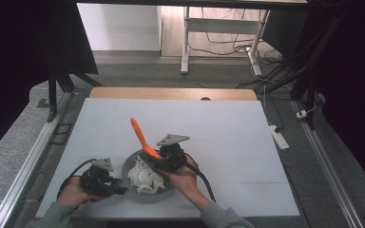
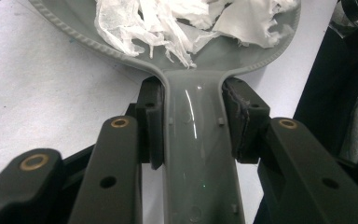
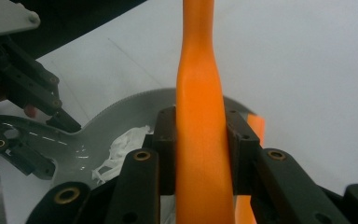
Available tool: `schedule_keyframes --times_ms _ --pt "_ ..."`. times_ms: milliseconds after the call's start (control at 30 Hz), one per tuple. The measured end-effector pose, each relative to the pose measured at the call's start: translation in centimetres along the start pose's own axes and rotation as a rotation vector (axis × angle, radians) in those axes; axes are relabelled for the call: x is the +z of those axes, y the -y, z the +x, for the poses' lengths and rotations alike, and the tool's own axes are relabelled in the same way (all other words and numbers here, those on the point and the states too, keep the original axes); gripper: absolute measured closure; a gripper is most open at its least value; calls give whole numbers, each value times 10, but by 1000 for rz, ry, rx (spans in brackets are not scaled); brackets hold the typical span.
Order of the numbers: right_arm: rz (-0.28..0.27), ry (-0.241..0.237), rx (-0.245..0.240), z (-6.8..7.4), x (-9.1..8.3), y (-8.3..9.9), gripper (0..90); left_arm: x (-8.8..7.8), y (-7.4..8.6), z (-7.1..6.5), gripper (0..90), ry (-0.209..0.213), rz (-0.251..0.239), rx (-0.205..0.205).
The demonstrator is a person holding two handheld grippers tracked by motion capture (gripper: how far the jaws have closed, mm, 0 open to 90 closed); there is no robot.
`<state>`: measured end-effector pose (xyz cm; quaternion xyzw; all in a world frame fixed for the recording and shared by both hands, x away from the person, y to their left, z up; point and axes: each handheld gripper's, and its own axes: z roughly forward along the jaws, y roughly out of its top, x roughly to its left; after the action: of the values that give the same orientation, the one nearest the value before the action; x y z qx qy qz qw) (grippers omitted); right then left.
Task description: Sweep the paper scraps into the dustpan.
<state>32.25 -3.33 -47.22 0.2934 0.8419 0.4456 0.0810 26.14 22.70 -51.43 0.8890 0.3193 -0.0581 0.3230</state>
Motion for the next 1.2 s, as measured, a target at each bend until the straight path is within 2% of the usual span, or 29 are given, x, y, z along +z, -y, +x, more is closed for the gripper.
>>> schedule_keyframes --times_ms 133,333,533,733,867,1033,1200 --pt "-32 27 -33 -3 -10 -3 697 0 0 0 615 2 -3 -2" --pt "-84 35 1 -15 -28 -7 697 0 1 1 615 3 -3 -2" --pt "-95 72 23 -30 -36 -6 697 1 1 1 616 3 -2 -2" --pt "-33 127 56 -53 -25 4 697 1 1 1 615 0 -1 0" --pt "14 133 88 -63 -14 10 697 1 1 1 616 0 -1 -1" --pt "46 111 89 -61 1 10 697 2 1 2 616 2 1 -3" --pt "63 74 64 -47 12 6 697 1 1 1 616 1 -1 -4"
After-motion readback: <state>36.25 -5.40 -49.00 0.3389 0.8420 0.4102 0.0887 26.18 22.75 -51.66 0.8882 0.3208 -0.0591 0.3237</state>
